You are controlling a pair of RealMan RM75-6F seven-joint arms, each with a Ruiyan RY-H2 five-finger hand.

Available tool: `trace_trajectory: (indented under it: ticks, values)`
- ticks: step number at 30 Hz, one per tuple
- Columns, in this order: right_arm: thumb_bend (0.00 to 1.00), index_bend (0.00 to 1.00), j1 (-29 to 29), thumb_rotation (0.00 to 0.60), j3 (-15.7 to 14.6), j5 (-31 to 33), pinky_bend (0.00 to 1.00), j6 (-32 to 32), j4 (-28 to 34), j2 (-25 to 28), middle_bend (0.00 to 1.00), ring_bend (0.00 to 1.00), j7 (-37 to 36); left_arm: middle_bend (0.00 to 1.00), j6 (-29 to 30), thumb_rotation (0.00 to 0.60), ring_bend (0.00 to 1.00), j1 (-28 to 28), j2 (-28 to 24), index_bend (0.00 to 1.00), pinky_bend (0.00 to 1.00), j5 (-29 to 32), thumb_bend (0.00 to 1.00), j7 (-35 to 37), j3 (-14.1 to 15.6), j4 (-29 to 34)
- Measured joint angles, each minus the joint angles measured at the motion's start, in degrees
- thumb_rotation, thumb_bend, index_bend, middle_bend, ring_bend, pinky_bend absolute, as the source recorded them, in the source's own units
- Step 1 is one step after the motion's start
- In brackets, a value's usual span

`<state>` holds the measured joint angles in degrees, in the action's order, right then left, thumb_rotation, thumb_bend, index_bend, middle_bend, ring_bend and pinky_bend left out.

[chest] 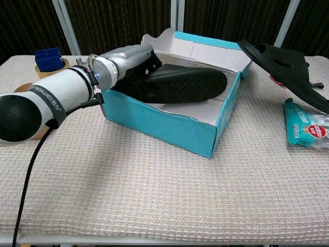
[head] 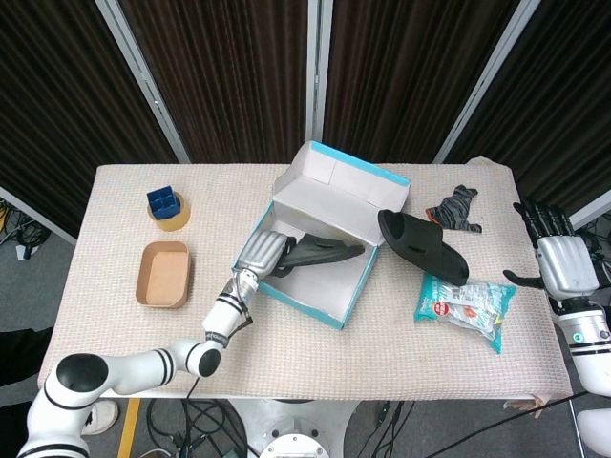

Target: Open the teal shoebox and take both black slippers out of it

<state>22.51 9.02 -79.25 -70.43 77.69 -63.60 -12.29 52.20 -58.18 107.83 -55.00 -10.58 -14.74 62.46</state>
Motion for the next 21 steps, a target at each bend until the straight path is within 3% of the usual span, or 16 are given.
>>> trace_trajectory:
  ticks: [4, 10, 16, 21]
  values:
    - [0.0, 0.0, -0.1, 0.6, 0.0, -0.2, 0.0, 0.2, -0.3, -0.1, 0.0, 0.0, -0.9, 0.67, 1.6, 0.6, 0.64, 2.7, -2.3, 0.62, 0.77, -4.2, 0.36, 6.6, -0.8, 3.5]
    - [0.0, 0.0, -0.7, 0.6, 0.1, -0.9, 0.0, -1.3, 0.0, -0.3, 0.0, 0.0, -1.6, 0.65, 9.4, 0.6, 0.61, 6.8, -7.5, 0.61, 0.75, -11.9, 0.36, 7.0, 0.5, 7.8]
    - [0.0, 0.0, -1.3, 0.6, 0.0, -1.3, 0.0, -1.7, -0.5, -0.5, 0.0, 0.0, -2.8, 0.64, 14.4, 0.6, 0.61, 13.7, -16.4, 0.61, 0.75, -12.9, 0.36, 10.2, 1.0, 18.0]
    - [0.0, 0.0, -1.7, 0.6, -0.1, -2.2, 0.0, -2.6, -1.1, -0.8, 0.0, 0.0, -3.7, 0.63, 20.9, 0.6, 0.61, 20.8, -22.4, 0.61, 0.72, -13.1, 0.36, 11.6, 1.7, 21.4]
